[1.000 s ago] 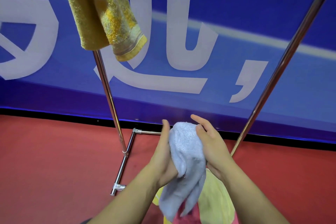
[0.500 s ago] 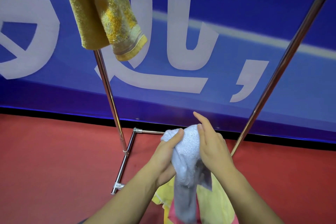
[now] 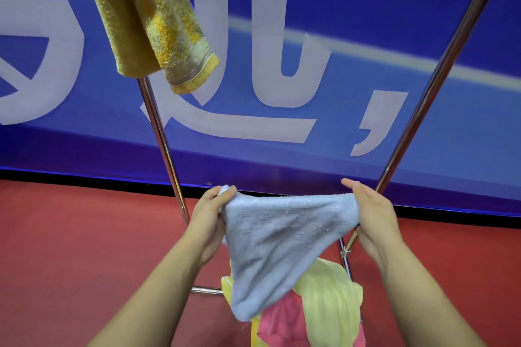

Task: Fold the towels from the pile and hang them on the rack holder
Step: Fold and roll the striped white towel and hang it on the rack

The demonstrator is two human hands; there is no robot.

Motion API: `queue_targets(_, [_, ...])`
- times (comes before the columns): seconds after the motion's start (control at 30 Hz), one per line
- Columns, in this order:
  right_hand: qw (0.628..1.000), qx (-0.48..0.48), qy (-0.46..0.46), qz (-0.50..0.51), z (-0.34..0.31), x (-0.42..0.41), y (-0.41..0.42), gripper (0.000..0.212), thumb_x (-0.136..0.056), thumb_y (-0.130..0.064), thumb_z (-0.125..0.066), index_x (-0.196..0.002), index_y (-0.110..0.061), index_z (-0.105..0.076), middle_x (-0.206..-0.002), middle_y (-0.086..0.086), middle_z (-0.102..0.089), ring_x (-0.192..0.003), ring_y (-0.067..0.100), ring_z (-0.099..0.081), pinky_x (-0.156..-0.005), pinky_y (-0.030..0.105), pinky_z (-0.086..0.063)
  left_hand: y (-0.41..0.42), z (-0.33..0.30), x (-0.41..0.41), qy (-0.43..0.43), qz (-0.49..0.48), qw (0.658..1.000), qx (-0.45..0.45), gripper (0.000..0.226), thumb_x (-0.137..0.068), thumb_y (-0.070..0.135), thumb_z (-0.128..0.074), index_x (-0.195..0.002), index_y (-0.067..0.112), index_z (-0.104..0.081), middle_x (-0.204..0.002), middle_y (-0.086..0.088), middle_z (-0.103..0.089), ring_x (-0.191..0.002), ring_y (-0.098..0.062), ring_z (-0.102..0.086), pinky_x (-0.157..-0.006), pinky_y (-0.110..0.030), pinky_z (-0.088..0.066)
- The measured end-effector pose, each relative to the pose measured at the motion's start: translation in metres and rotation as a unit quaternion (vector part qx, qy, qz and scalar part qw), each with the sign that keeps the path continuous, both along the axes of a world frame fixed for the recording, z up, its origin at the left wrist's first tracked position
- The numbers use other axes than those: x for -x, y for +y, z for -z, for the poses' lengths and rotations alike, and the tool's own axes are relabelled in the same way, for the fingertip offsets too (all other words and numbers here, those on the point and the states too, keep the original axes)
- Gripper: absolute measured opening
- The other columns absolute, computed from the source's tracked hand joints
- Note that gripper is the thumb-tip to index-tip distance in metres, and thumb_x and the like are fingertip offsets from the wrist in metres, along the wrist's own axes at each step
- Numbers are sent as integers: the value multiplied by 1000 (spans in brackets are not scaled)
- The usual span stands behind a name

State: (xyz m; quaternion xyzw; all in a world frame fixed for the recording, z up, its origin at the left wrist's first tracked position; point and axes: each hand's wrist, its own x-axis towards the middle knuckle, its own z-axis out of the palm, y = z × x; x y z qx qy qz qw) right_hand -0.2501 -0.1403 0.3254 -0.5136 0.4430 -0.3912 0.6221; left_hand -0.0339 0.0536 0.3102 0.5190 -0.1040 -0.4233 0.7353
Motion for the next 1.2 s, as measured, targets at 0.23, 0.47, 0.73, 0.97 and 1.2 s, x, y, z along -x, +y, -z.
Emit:
queue_targets(0.23, [990, -76, -33, -111, 2, 19, -21, 28, -89, -8, -72, -118, -7, -71, -111, 17, -75, -95, 23, -74, -85, 37, -57, 14, -6, -18, -113, -40, 991, -58, 22, -96, 7, -64, -114, 16, -73, -88, -2, -72, -69, -12, -63, -60, -22, -47])
queue_targets(0.47, [919, 209, 299, -151, 13, 31, -29, 11, -95, -12, -65, -101, -14, -74, -98, 0, -75, -96, 22, -68, -79, 30, -49, 25, -5, -22, -262, -60, 960, -79, 18, -96, 11, -68, -108, 18, -79, -104, 4, -80, -97, -3, -71, -90, -22, -52])
queue_targets(0.73, [987, 47, 119, -94, 11, 20, -18, 20, -103, -28, -57, -118, -15, -63, -118, 0, -58, -74, 22, -60, -51, 31, -59, 24, -11, -13, -330, -96, 935, -84, 18, -99, 9, -65, -106, 19, -78, -98, 3, -78, -76, -7, -72, -62, -20, -59])
queue_targets(0.97, [958, 76, 161, -226, 13, 28, -21, 26, -80, -6, -83, -105, -6, -76, -79, 1, -78, -73, 20, -70, -71, 24, -56, 25, -10, -19, -304, -114, 941, -94, 20, -100, 11, -64, -112, 22, -76, -106, -4, -73, -74, -11, -77, -75, -33, -65])
queue_targets(1.2, [955, 70, 237, -164, 14, 28, -21, 18, -98, -22, -66, -98, -3, -64, -92, 7, -61, -57, 29, -69, -66, 53, -63, 31, -3, -27, -460, -17, 865, -202, 33, -93, 8, -70, -123, 22, -72, -100, 7, -74, -82, -6, -70, -85, -23, -55])
